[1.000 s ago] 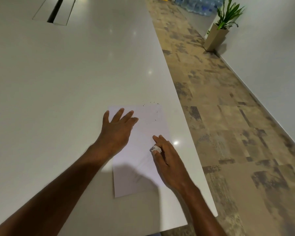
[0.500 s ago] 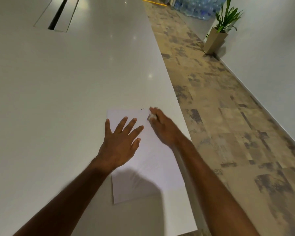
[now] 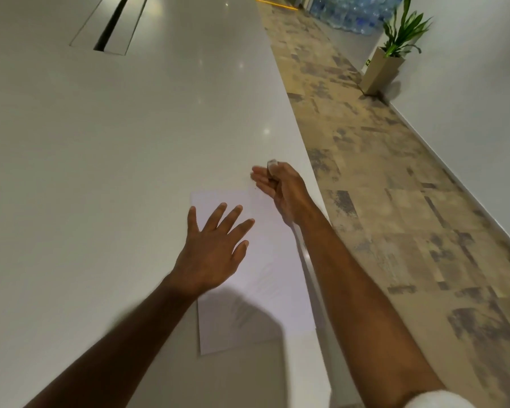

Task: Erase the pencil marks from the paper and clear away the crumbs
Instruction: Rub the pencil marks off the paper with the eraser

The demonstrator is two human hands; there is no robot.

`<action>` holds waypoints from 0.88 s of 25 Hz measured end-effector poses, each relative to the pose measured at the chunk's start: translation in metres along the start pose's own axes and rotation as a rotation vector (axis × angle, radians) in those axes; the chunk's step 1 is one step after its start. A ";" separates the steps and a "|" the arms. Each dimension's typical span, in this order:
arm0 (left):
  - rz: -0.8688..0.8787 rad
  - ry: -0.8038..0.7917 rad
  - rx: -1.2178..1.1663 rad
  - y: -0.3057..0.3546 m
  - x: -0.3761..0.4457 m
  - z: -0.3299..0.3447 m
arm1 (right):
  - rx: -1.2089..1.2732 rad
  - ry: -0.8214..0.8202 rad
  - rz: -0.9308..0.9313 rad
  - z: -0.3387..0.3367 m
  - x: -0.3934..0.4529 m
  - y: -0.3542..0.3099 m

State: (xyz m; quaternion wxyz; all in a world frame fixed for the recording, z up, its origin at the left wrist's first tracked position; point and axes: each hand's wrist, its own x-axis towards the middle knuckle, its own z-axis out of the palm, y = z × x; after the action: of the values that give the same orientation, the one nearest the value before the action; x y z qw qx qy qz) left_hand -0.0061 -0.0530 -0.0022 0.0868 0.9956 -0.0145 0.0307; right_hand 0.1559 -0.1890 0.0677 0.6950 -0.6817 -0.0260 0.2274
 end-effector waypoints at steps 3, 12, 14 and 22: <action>0.003 0.001 0.001 0.000 0.001 0.001 | 0.107 -0.048 -0.035 0.000 0.000 0.001; 0.009 0.029 -0.017 -0.001 -0.001 0.001 | 0.072 0.078 -0.097 -0.010 -0.033 -0.005; 0.013 0.029 -0.031 -0.001 0.000 0.002 | -0.120 0.139 -0.135 -0.011 -0.081 0.003; 0.045 0.077 0.125 0.010 0.000 -0.008 | -0.666 0.243 -0.151 -0.016 -0.207 0.096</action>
State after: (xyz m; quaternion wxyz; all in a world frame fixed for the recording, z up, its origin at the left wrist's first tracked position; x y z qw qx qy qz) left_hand -0.0069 -0.0614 0.0077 0.0241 0.9966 -0.0318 0.0716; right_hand -0.0506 -0.2798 0.0307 0.4476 -0.8889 -0.0660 0.0718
